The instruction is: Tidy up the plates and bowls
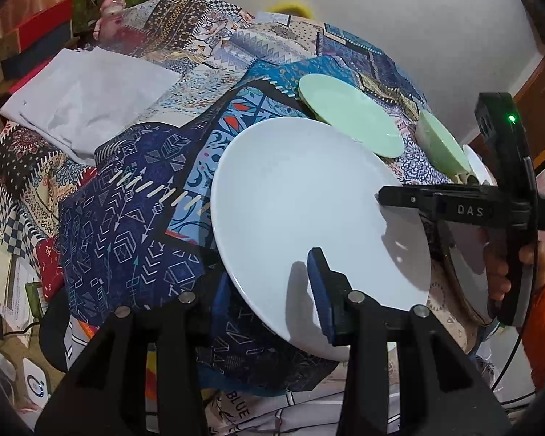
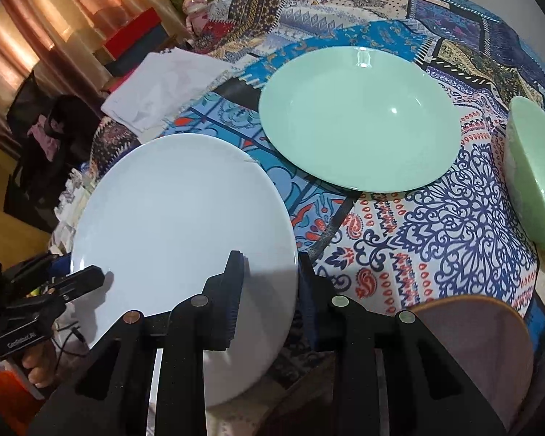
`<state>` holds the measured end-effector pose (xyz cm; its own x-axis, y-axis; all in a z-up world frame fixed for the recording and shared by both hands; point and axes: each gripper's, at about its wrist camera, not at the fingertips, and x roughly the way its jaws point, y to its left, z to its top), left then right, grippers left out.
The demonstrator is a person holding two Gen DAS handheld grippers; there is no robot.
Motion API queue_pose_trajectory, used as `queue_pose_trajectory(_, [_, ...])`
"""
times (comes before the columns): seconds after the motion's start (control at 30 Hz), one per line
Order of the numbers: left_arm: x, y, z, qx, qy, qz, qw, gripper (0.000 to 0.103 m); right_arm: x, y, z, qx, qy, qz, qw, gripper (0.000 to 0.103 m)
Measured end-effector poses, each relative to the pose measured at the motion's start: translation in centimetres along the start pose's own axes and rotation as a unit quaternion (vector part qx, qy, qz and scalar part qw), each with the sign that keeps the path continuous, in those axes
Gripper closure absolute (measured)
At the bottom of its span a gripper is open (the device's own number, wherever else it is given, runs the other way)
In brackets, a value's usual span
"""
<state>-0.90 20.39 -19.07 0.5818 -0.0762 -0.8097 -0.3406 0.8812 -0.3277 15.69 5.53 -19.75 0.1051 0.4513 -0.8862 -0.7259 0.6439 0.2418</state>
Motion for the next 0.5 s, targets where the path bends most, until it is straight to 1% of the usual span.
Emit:
queue_pose_trajectory(0.17, [-0.4, 0.3, 0.3, -0.01, -0.001, 0.0, 1.0, 0.062, -1.6, 0.9, -0.2, -0.011, -0.029, -0.011, 0.999, 0.077])
queue_pose_trajectory(0.33, [-1.0, -0.5, 0.5, -0.007, -0.012, 0.003, 0.9999, 0.062, -3.4, 0.6, -0.2, 0.0, -0.052, -0.011, 0.999, 0.077])
queue_pose_trajectory(0.5, [-1.6, -1.5, 1.0, -0.003, -0.02, -0.006, 0.9998, 0.062, -5.3, -0.1, -0.8, 0.01, -0.075, -0.017, 0.997, 0.077])
